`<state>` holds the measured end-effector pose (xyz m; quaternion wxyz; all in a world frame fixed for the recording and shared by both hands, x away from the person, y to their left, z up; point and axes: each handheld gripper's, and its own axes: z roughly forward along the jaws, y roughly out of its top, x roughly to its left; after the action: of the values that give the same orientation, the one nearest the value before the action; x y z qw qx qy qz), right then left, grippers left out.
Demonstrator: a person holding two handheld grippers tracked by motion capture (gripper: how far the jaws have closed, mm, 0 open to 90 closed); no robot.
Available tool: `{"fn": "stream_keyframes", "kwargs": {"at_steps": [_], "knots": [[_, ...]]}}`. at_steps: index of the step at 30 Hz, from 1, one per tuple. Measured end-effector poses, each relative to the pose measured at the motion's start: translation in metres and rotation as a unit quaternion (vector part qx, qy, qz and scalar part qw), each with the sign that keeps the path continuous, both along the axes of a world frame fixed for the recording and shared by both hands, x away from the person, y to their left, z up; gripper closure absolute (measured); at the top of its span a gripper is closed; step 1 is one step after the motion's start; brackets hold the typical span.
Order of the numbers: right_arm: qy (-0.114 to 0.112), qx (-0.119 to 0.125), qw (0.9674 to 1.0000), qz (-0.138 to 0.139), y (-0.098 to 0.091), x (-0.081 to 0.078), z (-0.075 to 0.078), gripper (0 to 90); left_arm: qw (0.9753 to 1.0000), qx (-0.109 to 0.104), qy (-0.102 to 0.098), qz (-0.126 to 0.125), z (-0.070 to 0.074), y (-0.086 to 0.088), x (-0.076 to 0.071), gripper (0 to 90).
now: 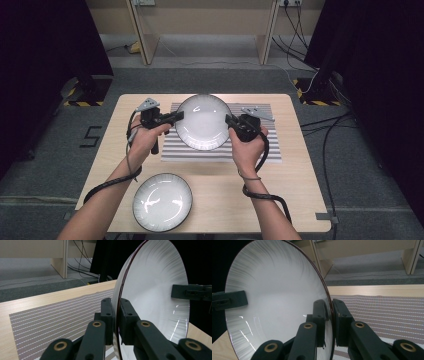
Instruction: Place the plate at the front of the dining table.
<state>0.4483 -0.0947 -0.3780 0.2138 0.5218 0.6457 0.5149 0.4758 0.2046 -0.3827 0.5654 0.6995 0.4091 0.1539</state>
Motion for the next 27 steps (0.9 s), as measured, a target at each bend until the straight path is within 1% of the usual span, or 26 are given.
{"fn": "stream_keyframes", "kwargs": {"at_steps": [6, 10, 18, 20, 27], "knots": [[0.008, 0.001, 1.0, -0.002, 0.001, 0.006, -0.003, 81.6, 1.0, 0.002, 0.007, 0.003, -0.002, -0.001, 0.007, 82.4], [0.01, 0.001, 0.9999, -0.004, 0.001, 0.011, -0.003, 81.6, 0.9999, 0.008, 0.008, 0.005, -0.002, -0.002, 0.012, 82.1], [0.013, 0.001, 0.9999, -0.01, -0.004, 0.021, -0.004, 81.6, 0.9998, 0.014, 0.011, 0.003, -0.002, -0.009, 0.024, 82.0], [0.013, -0.001, 0.9998, -0.011, -0.006, 0.023, -0.005, 81.5, 0.9998, 0.013, 0.012, 0.003, -0.002, -0.01, 0.025, 82.0], [0.021, 0.004, 0.9997, -0.014, -0.009, 0.031, -0.01, 81.6, 0.9996, 0.011, 0.027, 0.005, -0.009, -0.014, 0.037, 81.9]]}}
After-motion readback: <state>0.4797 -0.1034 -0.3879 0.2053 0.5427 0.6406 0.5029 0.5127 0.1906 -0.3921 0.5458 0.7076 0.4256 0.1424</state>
